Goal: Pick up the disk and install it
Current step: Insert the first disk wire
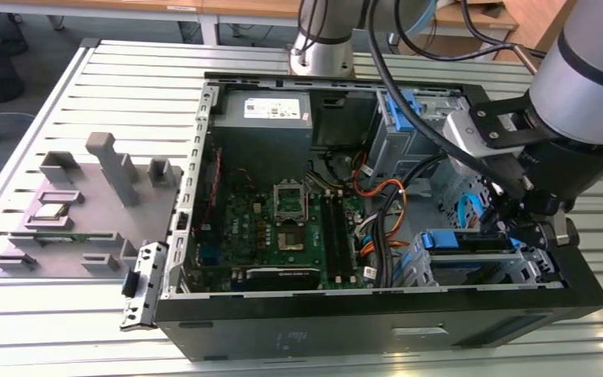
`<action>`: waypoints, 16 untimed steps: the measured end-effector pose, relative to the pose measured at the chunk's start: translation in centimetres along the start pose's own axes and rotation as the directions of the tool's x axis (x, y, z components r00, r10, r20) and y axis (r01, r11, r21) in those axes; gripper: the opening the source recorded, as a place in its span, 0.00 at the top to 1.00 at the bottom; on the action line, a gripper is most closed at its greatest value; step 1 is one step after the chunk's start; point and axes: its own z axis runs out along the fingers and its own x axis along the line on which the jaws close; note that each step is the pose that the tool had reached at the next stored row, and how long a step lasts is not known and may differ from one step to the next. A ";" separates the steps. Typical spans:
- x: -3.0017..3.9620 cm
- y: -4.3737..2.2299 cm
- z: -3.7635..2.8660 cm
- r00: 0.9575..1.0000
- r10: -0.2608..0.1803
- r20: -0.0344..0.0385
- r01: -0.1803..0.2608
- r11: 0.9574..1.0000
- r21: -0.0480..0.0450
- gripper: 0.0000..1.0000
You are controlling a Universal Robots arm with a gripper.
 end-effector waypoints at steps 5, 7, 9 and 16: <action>0.17 0.28 0.16 1.000 -0.001 0.007 0.001 1.000 0.028 0.84; 0.21 0.48 0.20 1.000 -0.001 0.008 0.001 0.999 0.033 0.84; 0.21 0.68 0.18 1.000 -0.001 0.010 0.001 0.999 0.035 0.84; 0.31 1.24 0.16 1.000 0.001 0.030 -0.003 0.999 0.052 0.84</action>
